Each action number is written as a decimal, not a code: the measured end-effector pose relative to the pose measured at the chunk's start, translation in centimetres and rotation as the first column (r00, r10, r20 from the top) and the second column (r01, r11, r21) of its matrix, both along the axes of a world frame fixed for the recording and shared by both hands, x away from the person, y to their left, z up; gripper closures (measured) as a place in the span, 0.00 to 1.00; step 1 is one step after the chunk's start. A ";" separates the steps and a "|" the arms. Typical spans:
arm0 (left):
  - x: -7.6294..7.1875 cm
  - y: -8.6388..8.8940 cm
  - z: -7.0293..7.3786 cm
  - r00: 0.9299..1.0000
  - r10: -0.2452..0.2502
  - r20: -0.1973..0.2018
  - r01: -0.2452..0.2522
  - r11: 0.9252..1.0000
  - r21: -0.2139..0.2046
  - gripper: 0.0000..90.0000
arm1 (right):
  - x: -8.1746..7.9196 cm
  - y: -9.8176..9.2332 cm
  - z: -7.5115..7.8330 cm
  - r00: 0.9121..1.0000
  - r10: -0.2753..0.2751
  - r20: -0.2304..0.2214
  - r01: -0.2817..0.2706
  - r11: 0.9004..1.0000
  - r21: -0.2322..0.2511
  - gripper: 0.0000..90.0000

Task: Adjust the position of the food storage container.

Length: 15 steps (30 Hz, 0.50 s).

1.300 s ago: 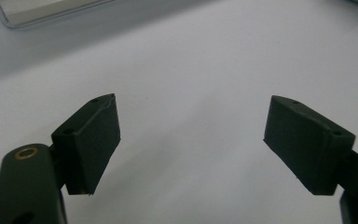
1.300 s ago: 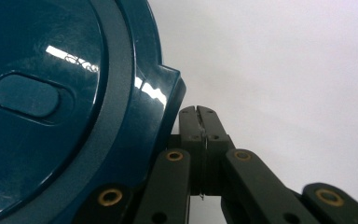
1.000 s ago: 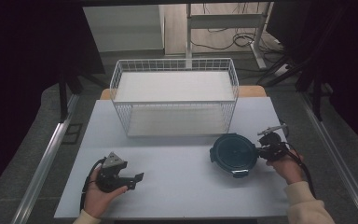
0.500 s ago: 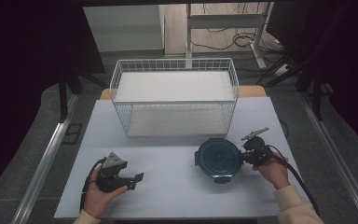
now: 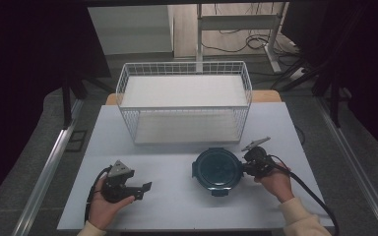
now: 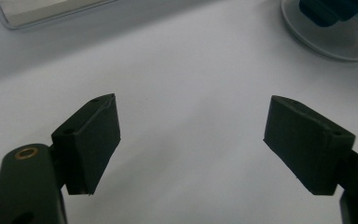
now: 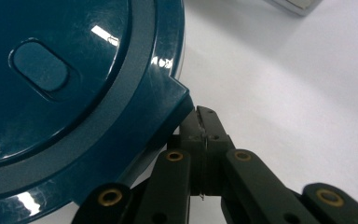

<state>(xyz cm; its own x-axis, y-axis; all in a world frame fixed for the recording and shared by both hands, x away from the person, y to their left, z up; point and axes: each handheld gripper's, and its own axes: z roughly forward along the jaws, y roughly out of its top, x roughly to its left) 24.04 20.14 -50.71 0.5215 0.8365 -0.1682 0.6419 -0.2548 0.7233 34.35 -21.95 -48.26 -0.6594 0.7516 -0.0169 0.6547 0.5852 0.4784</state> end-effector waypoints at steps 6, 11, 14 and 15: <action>0.0 0.1 0.0 1.000 0.003 -0.001 -0.003 1.000 -0.001 0.21 | -0.1 1.2 -0.1 1.000 0.027 -0.004 -0.027 0.999 0.026 1.00; 0.0 0.1 0.0 1.000 0.000 -0.002 0.000 1.000 0.001 0.21 | -0.2 2.3 -0.3 0.999 0.047 -0.006 -0.047 0.998 0.043 1.00; 0.0 0.1 0.0 1.000 0.003 0.000 -0.003 1.000 0.001 0.21 | -0.2 2.8 -0.4 0.998 0.059 -0.012 -0.058 0.996 0.064 1.00; 0.0 0.1 0.0 1.000 0.004 0.001 -0.004 1.000 0.001 0.21 | -0.3 2.8 -0.4 0.998 0.062 -0.017 -0.060 0.995 0.078 1.00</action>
<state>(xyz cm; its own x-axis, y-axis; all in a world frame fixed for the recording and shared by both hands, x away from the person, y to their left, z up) 23.99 20.26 -50.67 0.5184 0.8387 -0.1668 0.6422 -0.2531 0.7235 34.09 -19.11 -48.70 -0.7037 0.7085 0.0533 0.6288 0.5861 0.5111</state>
